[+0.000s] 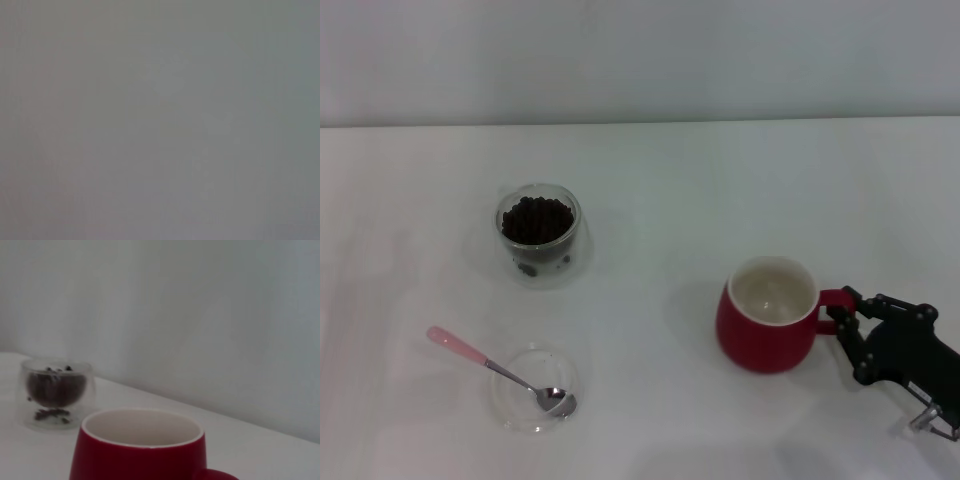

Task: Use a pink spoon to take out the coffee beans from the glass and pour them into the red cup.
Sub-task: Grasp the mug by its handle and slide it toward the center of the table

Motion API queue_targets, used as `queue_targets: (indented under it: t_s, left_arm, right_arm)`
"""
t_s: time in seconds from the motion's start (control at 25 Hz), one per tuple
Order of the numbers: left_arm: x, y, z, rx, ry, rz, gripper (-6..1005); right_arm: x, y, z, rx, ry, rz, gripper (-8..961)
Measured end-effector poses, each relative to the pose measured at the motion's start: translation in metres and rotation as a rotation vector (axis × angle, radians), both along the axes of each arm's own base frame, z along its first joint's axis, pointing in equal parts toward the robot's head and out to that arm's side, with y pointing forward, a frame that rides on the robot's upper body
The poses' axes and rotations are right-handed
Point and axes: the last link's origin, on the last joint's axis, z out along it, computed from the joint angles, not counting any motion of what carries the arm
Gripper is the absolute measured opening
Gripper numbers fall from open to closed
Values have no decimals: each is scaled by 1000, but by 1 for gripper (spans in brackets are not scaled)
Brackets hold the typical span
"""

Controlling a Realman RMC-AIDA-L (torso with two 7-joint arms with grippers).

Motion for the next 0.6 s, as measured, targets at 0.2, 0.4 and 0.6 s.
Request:
queue_targets:
  t_s: [0.2, 0.4, 0.6]
  left_arm:
    - [1, 0, -1, -2, -1, -2, 730]
    - [1, -1, -2, -3, -2, -3, 730]
    - [1, -1, -2, -2, -2, -4, 729]
  right_arm:
    - [-11, -3, -9, -44, 26, 48, 170]
    - [-21, -2, -19, -89, 43, 79, 170]
    - [-33, -2, -28, -125, 63, 116, 171]
